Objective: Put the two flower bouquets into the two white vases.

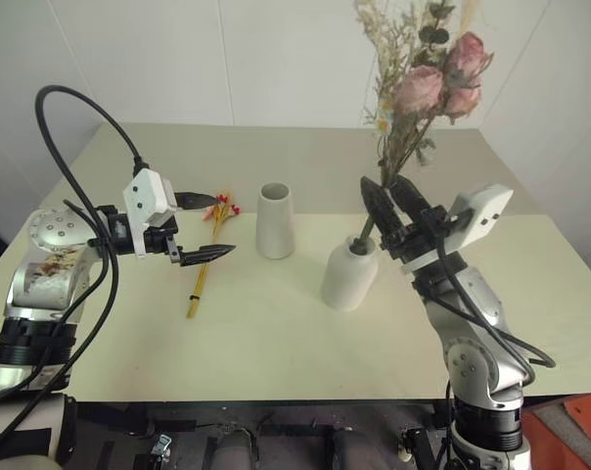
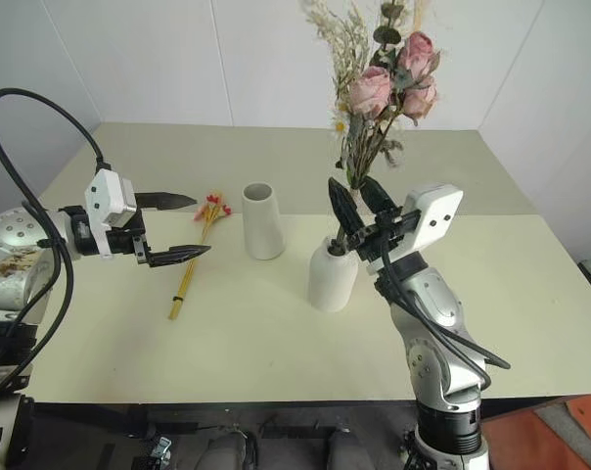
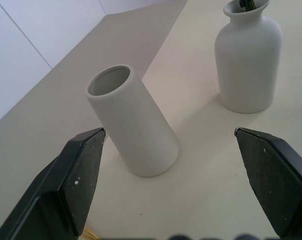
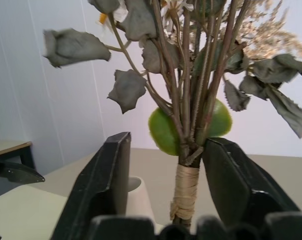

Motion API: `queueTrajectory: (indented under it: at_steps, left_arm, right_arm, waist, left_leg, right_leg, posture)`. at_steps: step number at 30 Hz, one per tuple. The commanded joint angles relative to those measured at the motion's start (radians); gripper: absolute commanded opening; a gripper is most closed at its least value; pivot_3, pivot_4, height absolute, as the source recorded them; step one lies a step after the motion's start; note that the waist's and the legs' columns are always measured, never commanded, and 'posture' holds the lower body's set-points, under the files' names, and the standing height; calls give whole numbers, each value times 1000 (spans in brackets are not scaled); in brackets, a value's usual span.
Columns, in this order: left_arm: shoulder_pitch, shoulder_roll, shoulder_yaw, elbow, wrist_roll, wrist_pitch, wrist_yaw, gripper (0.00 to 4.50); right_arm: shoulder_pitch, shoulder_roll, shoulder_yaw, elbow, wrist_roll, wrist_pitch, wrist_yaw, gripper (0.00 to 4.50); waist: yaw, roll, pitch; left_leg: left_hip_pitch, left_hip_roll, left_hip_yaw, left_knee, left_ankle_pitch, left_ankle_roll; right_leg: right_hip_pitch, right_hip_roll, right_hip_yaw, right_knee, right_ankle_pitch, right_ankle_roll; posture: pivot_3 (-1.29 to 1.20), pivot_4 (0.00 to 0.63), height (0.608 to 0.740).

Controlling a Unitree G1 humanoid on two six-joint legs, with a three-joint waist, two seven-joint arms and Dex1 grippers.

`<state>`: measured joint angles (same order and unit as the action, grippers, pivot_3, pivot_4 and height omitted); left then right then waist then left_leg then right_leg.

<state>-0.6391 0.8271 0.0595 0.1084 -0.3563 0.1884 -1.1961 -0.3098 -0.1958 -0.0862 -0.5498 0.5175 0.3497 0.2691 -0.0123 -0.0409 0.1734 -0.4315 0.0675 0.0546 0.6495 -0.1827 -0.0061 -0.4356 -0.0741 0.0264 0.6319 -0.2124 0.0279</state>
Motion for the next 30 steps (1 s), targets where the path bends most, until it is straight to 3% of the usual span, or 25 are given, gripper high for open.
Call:
queueTrajectory:
  at_steps: [1, 3, 7, 15, 18, 22, 27, 30]
  left_arm:
    - [-29, 4, 19, 2, -4, -26, -6, 4500]
    - [-33, 1, 18, 11, -4, -32, -10, 4500]
    - [-42, -4, 11, 24, 1, -35, -14, 4500]
    - [-28, 1, 17, 20, 19, 12, 33, 4500]
    - [-3, 2, 28, -4, 47, 135, 153, 4500]
    - [-8, -37, 34, -7, 63, 389, 345, 4500]
    - [-55, -116, -15, 33, 111, 637, 522, 4500]
    - [-181, -190, -29, 187, 144, 737, 617, 4500]
  right_arm:
    - [67, -32, -10, -121, 56, -2, 40, 4042]
    - [137, -67, -8, -175, 108, 18, 83, 4477]
    - [195, -134, -5, -218, 94, 65, 63, 4477]
    - [362, -443, -127, -328, 184, 219, 186, 4477]
    - [416, -574, -242, -368, 326, 330, 209, 4477]
    - [472, -667, -381, -432, 455, 338, 253, 4477]
    - [461, -764, -439, -442, 567, 363, 236, 4477]
    - [437, -794, -444, -417, 623, 367, 217, 4477]
  waist:
    - [1, 0, 0]
    - [2, 0, 0]
    - [-3, 0, 0]
    - [1, 0, 0]
    - [0, 0, 0]
    - [1, -1, 0]
    - [2, -3, 0]
    - [15, -5, 1]
  left_leg:
    - [0, 0, 0, 0, 0, 0]
    - [0, 0, 0, 0, 0, 0]
    - [1, 0, 0, 0, 0, 0]
    - [1, 0, 0, 1, 0, 0]
    - [3, 0, 0, 1, 0, 0]
    - [9, 0, -1, 0, 0, 0]
    - [10, 0, -1, 0, 0, 0]
    - [10, -1, -3, 1, 0, 0]
  right_leg:
    - [0, 0, 0, 0, 0, 0]
    - [0, 0, 0, 0, 0, 0]
    - [1, 0, 0, 0, 0, 1]
    - [2, -1, 0, -1, -1, 1]
    - [4, -1, 0, -1, -2, 3]
    - [10, 0, 0, -2, -5, 7]
    - [12, -1, -1, -3, -5, 8]
    - [12, -1, -2, -3, -5, 8]
  posture:
    - [0, 150, 740]
    - [0, 150, 740]
    - [0, 150, 740]
    - [0, 150, 740]
    - [0, 150, 740]
    - [0, 150, 740]
    - [0, 150, 740]
    - [0, 150, 740]
